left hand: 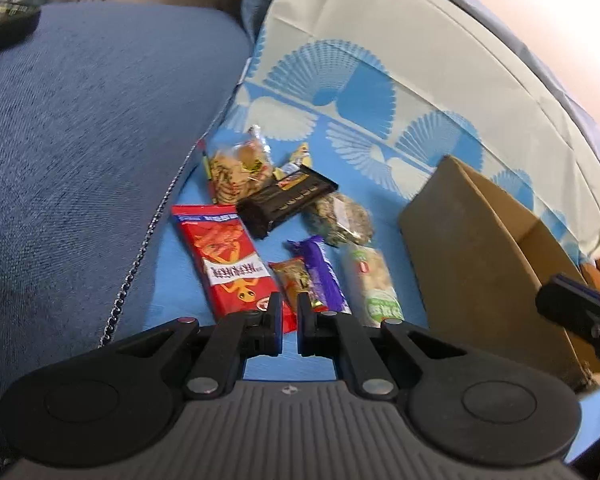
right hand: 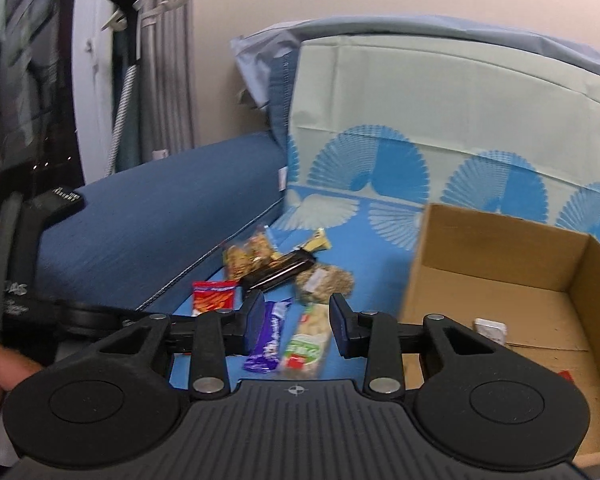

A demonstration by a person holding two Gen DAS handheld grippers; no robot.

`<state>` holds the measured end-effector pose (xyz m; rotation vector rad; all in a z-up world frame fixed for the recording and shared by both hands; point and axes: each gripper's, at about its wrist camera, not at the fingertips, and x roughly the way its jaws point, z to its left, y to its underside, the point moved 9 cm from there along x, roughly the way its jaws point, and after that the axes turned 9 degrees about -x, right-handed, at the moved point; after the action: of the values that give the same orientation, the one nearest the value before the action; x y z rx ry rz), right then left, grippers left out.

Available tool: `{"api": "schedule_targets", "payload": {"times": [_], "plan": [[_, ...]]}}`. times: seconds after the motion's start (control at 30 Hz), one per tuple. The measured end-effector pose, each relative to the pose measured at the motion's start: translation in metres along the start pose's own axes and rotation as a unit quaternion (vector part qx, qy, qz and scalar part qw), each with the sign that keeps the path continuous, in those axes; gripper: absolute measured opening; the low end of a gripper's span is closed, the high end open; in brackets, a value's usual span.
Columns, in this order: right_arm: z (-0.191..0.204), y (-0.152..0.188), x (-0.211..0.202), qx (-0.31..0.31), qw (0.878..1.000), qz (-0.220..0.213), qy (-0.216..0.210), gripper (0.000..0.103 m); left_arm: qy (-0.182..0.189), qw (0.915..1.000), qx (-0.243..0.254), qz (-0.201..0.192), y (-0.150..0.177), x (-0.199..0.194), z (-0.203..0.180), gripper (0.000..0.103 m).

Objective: Organize snacks
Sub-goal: 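Move both tools back to the snack pile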

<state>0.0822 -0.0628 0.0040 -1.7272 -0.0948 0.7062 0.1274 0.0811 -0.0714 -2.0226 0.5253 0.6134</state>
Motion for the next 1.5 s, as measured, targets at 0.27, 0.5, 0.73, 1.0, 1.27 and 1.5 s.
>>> {"api": "schedule_targets", "payload": {"times": [0.27, 0.5, 0.73, 1.0, 1.27, 1.5], "plan": [[0.023, 0.003, 0.016, -0.023, 1.000, 0.016, -0.011, 0.037, -0.016, 0.9994, -0.029, -0.005, -0.007, 0.010, 0.012, 0.017], [0.029, 0.012, 0.029, -0.034, 0.999, 0.040, -0.010, 0.041, -0.044, 0.9983, -0.037, -0.003, -0.008, 0.019, 0.019, 0.055], [0.028, 0.026, 0.046, -0.023, 0.997, 0.077, -0.013, 0.045, -0.064, 0.9971, -0.043, 0.001, -0.009, 0.031, 0.024, 0.063], [0.022, 0.043, 0.056, -0.046, 0.989, 0.136, 0.036, 0.044, -0.067, 0.9967, -0.045, -0.004, -0.010, 0.035, 0.024, 0.066], [0.022, 0.037, 0.058, -0.030, 0.992, 0.115, 0.037, 0.053, -0.084, 0.9953, -0.047, -0.010, -0.012, 0.045, 0.026, 0.067], [0.043, 0.025, 0.084, -0.125, 0.985, 0.097, 0.064, 0.058, -0.091, 0.9947, -0.046, -0.015, -0.012, 0.052, 0.028, 0.070]]}}
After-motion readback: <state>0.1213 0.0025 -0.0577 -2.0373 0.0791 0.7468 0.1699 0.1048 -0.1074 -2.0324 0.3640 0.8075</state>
